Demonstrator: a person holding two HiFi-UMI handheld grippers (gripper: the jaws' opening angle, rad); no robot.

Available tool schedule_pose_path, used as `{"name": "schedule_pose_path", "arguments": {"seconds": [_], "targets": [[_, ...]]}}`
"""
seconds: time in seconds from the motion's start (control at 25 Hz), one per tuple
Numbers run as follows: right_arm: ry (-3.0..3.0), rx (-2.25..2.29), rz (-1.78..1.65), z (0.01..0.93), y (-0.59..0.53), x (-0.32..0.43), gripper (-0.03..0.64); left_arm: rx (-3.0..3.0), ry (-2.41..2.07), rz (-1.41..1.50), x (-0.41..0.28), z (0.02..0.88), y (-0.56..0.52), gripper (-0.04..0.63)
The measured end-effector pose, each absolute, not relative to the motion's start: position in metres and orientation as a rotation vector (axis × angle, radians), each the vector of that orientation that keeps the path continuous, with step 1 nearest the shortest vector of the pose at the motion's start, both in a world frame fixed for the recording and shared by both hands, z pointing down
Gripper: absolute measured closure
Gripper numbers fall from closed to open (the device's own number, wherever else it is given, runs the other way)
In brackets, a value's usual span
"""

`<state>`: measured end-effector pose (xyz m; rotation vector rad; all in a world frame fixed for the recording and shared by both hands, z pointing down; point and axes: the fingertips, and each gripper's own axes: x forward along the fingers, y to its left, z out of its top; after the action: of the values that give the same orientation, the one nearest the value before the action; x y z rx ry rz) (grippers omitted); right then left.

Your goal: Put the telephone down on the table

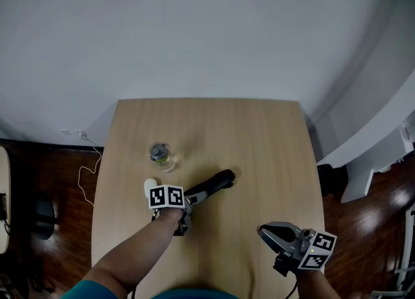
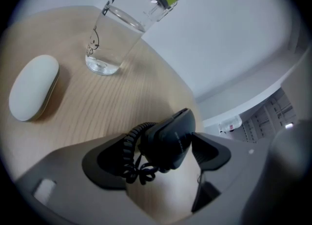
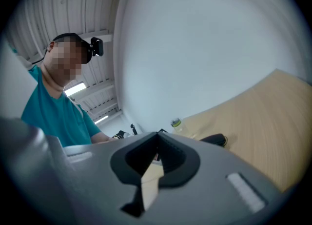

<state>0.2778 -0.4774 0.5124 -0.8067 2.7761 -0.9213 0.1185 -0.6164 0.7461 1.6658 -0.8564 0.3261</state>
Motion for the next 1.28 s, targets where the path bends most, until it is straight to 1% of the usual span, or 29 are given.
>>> {"name": "schedule_pose_path", "arguments": {"seconds": [0.36, 0.88, 1.12, 1.28], "targets": [[2.774, -0.815, -0.914, 0.511, -0.475, 0.279, 0.615, 1.633, -0.888, 0.317, 0.1, 0.749, -0.61, 0.169], [2.766, -0.816, -0.913, 0.508, -0.471, 0.28, 0.615, 1.633, -0.909, 0.346, 0.098, 0.749, -0.603, 0.173], [2.764, -0.817, -0.882, 0.503, -0.469, 0.283, 0.615, 1.679, -0.928, 0.318, 0.089, 0.731, -0.592, 0.172], [2.763, -0.812, -0.865, 0.496, -0.468, 0.282, 0.615, 1.738, -0.931, 0.26, 0.078, 0.7, -0.576, 0.173]]}}
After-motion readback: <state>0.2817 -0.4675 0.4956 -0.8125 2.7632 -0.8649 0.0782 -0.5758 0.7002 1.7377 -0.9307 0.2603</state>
